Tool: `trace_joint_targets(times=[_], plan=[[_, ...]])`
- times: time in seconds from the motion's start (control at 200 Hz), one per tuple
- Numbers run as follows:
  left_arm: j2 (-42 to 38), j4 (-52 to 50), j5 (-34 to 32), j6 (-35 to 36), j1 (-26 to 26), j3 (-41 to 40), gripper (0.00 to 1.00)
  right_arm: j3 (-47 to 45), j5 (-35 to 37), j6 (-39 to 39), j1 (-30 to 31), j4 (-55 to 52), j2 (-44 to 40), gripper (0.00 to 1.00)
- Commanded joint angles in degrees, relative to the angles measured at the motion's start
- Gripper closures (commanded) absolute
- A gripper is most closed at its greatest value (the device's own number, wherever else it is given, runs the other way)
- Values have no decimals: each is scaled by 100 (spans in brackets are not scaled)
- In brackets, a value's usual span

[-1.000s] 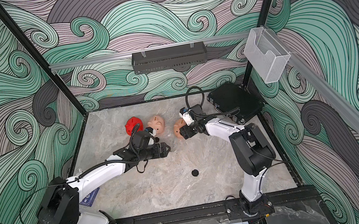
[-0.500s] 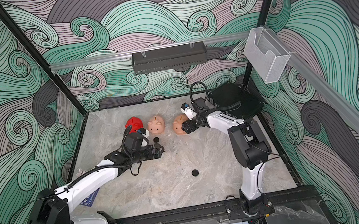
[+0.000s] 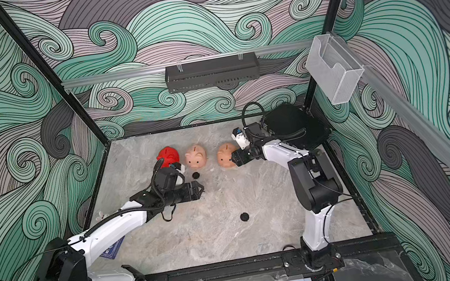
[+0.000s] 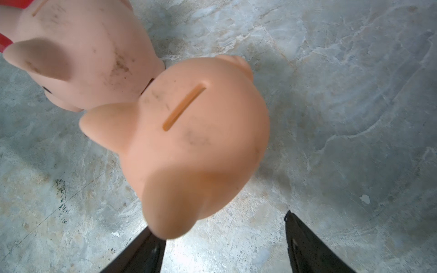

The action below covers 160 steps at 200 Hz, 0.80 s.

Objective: Open piggy banks
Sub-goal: Move the piggy bank to the center of the board.

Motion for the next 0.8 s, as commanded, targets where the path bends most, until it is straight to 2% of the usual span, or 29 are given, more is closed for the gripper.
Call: trace_joint_targets(times=[0.0,0.115,0.205,0.32,0.46,0.595,0.796], plan=[[-256,31,-62,-84,88,-154,10,-224,57,466,-19,241,-375,19],[-430,279,152,-251,210,-423,10,-835,212,1065,57,753,-840,17],[-605,437,245,-356,266,-662,10,-1265,595,1551,168,904,-1220,17],[-856,412,289,-388,260,-946,10,-1732,1201,2277,424,641,-1754,17],[-1132,663,587,-477,156,-1436,10,-2204,1611,2671,957,-97,-2497,16],[-1138,1169,710,-775,-274,-1849,14,-2652,1749,3158,1401,-803,-3150,16],[-690,1594,363,-1056,-1234,-1778,17,-3043,1588,3463,2047,-1667,-3751,30]])
